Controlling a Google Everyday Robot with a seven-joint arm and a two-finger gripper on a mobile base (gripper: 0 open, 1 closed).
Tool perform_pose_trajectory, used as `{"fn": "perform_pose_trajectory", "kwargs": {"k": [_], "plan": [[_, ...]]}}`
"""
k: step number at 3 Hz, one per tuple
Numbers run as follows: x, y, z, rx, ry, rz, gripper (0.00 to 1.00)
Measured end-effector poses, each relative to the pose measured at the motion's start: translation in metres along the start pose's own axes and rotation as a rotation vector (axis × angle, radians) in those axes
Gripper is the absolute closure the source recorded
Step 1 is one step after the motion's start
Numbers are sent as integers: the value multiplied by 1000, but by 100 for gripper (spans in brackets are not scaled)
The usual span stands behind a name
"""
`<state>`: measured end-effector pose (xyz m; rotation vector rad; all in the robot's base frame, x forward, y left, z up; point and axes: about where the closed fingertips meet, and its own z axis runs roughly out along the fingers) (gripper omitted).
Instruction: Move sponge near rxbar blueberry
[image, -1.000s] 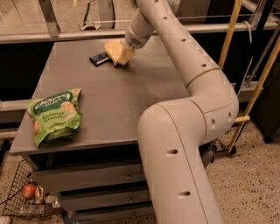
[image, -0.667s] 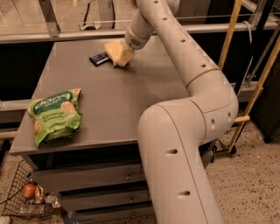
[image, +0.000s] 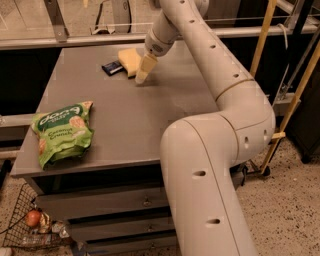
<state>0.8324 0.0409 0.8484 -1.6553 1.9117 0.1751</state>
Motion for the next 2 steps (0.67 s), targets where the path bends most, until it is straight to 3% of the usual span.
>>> {"fn": "perform_pose_trajectory", "kwargs": {"k": [2], "plan": [[37,0,-85,49,-25,71,0]]}}
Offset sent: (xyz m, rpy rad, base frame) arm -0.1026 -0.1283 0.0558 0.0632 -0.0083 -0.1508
